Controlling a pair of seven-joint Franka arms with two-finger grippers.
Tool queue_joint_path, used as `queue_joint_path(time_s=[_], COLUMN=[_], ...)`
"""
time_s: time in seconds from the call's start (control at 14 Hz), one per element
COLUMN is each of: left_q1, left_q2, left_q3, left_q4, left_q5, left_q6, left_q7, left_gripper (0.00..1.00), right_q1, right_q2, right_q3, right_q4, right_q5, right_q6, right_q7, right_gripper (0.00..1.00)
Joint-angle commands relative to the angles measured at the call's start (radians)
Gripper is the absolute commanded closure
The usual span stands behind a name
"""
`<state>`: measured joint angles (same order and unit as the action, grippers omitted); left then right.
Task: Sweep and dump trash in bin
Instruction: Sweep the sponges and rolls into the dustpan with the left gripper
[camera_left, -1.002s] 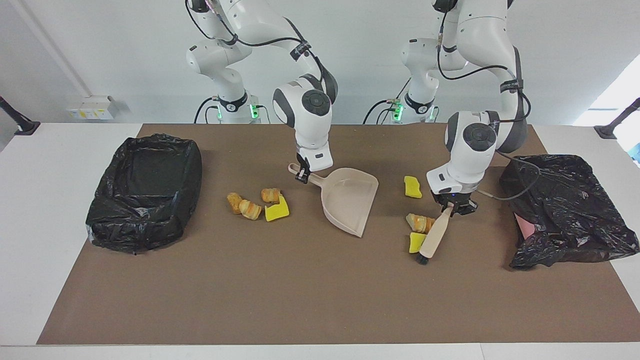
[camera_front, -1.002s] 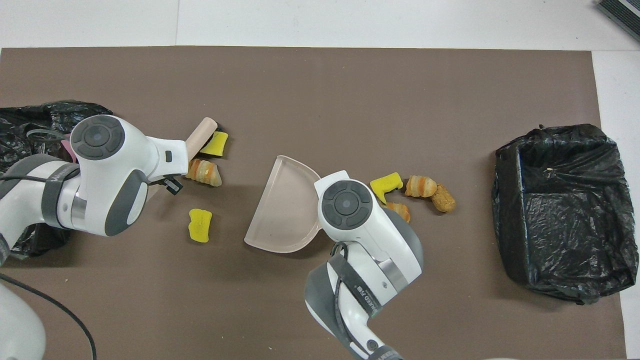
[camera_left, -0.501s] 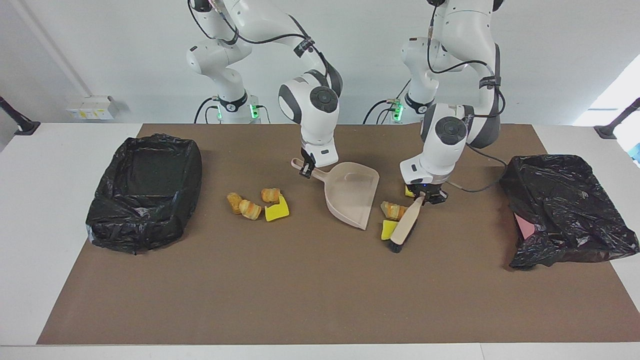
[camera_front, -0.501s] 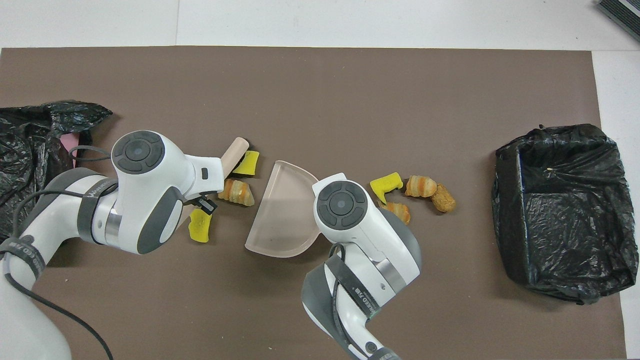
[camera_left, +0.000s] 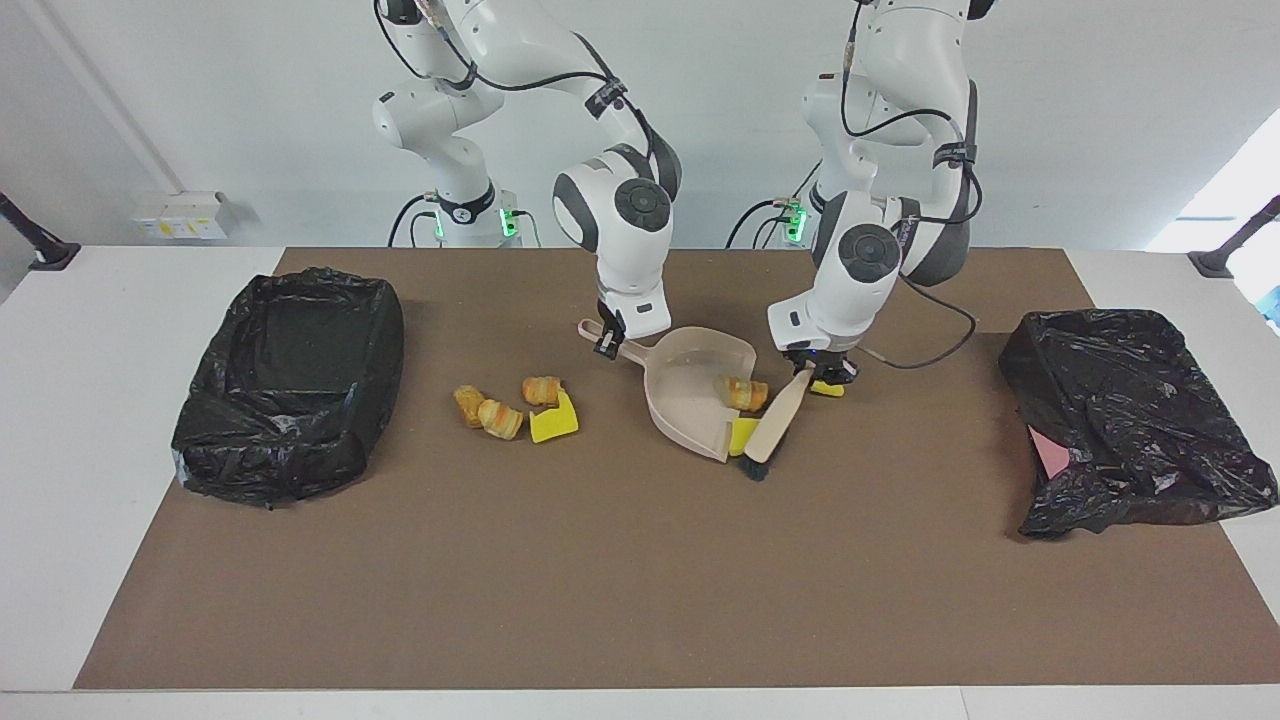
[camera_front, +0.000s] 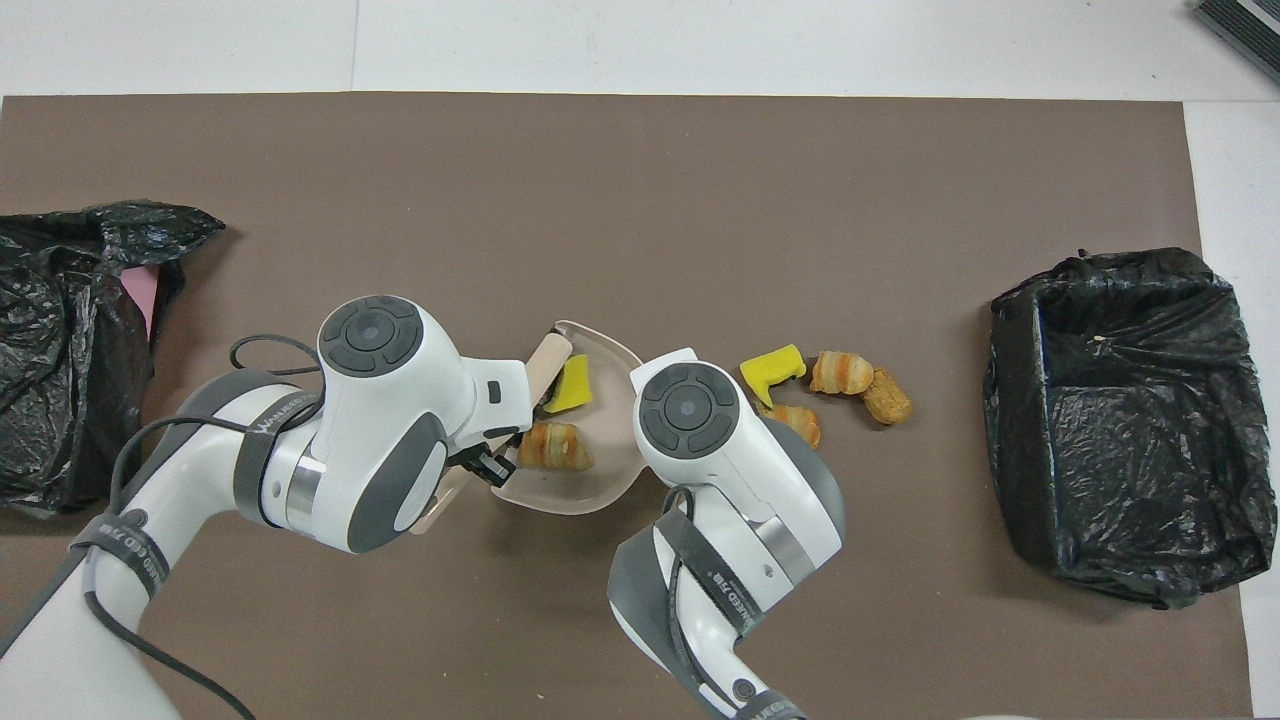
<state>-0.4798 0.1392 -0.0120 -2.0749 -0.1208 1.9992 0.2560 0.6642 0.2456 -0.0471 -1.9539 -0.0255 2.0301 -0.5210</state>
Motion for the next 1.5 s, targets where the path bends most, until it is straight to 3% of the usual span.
queue_joint_path(time_s=[0.0, 0.36, 0.5, 0.72, 1.07, 1.29, 1.43], left_q1=[-0.011, 0.048, 0.073, 0.108, 0.222, 0.175, 0.107], left_q2=[-0.079, -0.220, -0.243, -0.337, -0.480, -0.452, -0.385], left_q3=[0.018, 0.029, 0.027, 0.029, 0.024, 0.020, 0.020], left_q4=[-0.022, -0.036, -0.060, -0.204, -0.447, -0.514, -0.508], left_q5=[-0.036, -0.022, 0.044, 0.105, 0.107, 0.107, 0.105], left_q6=[-0.071, -0.206, -0.260, -0.217, -0.045, 0.096, 0.166], left_q7=[-0.061, -0.275, -0.398, -0.573, -0.612, -0.650, -0.650], left_gripper=[1.00, 1.00, 1.00, 1.00, 1.00, 1.00, 1.00], right_q1=[-0.018, -0.038, -0.035, -0.031, -0.012, -0.012, -0.012], right_q2=[-0.009, -0.009, -0.009, -0.009, 0.001, 0.003, 0.001], right_q3=[0.006, 0.006, 0.006, 0.006, 0.006, 0.006, 0.006], right_q4=[-0.028, -0.037, -0.037, -0.037, -0.037, -0.037, -0.039], right_q5=[-0.011, 0.001, 0.001, -0.011, -0.030, -0.030, -0.030], right_q6=[0.028, 0.030, 0.038, 0.035, 0.039, 0.042, 0.041], right_q7=[-0.008, -0.119, -0.126, -0.137, -0.137, -0.137, -0.136], right_gripper=[1.00, 1.00, 1.00, 1.00, 1.00, 1.00, 1.00])
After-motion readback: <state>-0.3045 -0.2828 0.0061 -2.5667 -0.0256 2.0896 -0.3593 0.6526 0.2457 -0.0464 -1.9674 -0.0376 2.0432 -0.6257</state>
